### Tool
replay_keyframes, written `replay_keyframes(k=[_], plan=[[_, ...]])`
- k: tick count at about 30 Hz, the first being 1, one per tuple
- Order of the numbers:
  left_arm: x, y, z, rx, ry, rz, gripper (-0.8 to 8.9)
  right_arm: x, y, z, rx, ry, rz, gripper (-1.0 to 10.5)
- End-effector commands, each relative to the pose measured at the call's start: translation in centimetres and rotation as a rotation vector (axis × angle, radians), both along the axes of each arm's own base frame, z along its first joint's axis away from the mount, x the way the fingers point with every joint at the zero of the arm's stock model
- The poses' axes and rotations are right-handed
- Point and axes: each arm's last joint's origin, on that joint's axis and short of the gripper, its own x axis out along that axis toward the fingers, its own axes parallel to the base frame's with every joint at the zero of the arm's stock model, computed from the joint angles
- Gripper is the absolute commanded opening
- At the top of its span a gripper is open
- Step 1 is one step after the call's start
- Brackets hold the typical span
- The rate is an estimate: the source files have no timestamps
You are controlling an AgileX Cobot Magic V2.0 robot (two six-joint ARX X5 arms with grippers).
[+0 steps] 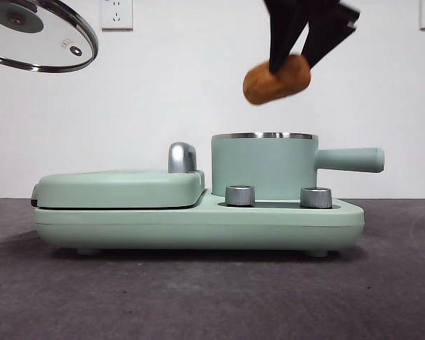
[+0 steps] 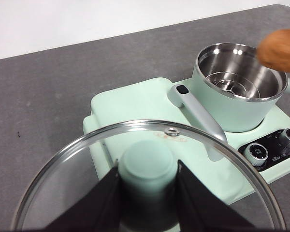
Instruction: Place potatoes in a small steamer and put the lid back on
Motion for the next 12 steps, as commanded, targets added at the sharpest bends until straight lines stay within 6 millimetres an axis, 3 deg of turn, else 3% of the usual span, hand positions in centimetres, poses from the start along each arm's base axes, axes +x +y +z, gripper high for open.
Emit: replay_keyframes(k=[1,12], plan=[[0.0,0.0,0.7,-0.004,-0.043,-0.002,0.1,1.9,0.5,-0.8,-0.003,-0.017,0.009,2.2],[-0.1,0.0,0.4,0.005,-0.01,-0.002,0.1,6.1,0.8,-5.2,-0.018,0.013,-0.022,2.2]])
